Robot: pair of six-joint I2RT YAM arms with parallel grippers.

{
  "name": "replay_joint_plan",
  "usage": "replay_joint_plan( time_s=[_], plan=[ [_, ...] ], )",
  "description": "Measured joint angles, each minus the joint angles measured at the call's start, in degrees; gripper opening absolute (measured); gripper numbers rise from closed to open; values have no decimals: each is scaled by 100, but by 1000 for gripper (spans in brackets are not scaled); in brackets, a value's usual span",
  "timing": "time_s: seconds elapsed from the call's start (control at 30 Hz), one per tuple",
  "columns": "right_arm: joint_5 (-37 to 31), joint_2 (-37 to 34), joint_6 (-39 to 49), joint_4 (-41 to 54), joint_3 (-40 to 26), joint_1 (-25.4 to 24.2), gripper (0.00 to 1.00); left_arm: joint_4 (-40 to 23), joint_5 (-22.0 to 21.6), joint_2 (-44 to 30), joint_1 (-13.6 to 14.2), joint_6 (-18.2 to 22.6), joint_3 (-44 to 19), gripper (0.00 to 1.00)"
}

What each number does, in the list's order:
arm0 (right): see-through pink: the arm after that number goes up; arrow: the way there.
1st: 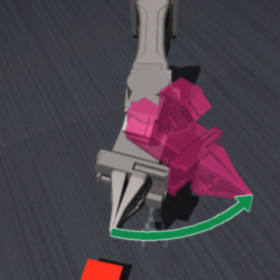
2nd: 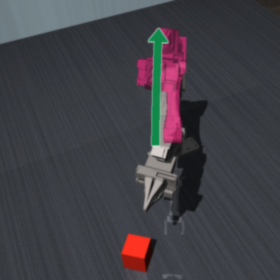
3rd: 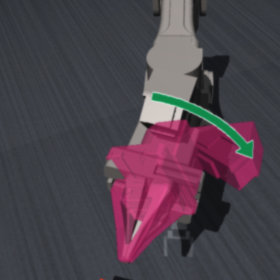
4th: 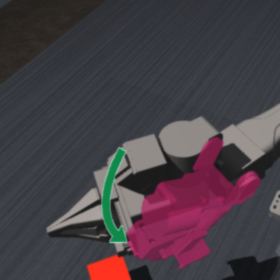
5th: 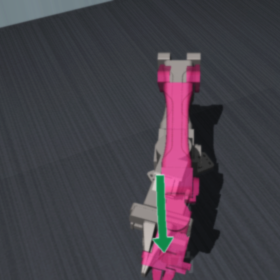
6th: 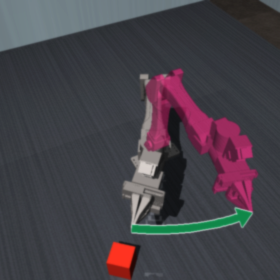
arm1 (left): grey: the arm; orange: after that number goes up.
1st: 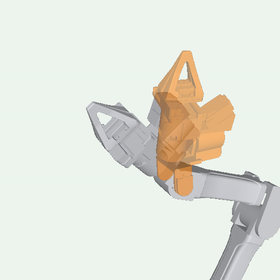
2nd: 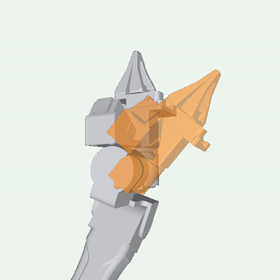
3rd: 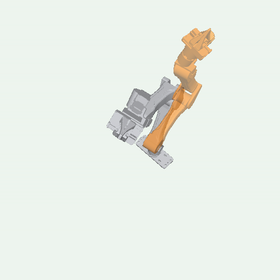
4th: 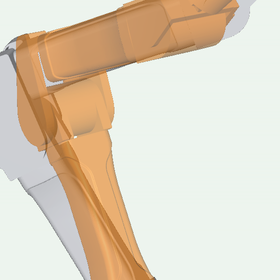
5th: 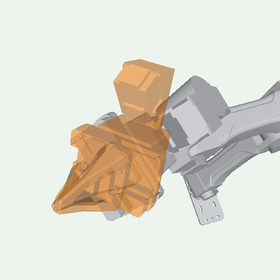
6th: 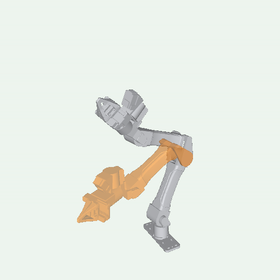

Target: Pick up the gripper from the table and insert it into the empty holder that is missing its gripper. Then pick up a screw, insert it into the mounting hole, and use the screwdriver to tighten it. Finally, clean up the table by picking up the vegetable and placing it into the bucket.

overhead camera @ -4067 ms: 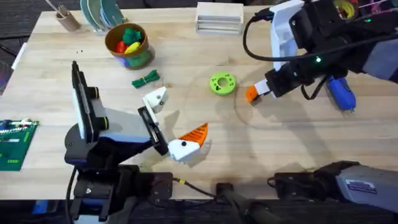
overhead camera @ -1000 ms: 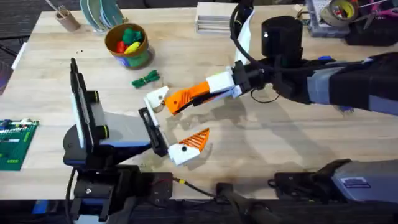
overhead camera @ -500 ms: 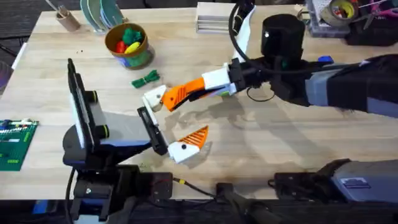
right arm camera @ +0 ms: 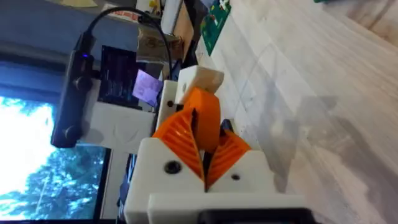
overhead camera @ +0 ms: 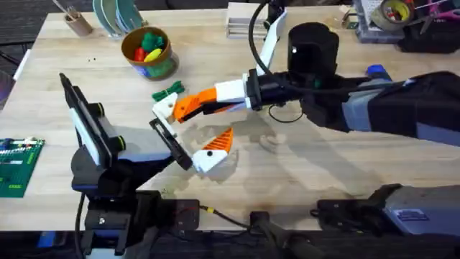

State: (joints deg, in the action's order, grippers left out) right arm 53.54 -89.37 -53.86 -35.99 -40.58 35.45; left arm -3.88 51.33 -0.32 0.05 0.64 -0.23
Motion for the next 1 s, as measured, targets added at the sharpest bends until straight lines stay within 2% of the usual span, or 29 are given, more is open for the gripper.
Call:
replay_joint_plan(
  time_s=[0.3,0.4,0.5,1.0],
  plan=[
    [44,-438,-40,-734,0,36,9,0,-4,0,-46,-48,1,993],
    [87,-596,-49,-922,0,100,9,-42,442,0,4,-70,-2,993],
    [137,-655,-60,-964,-2,115,9,-68,668,0,2,-115,1,993],
    [87,-664,-55,-969,-2,193,9,-76,775,0,-64,-135,5,993]
  ],
)
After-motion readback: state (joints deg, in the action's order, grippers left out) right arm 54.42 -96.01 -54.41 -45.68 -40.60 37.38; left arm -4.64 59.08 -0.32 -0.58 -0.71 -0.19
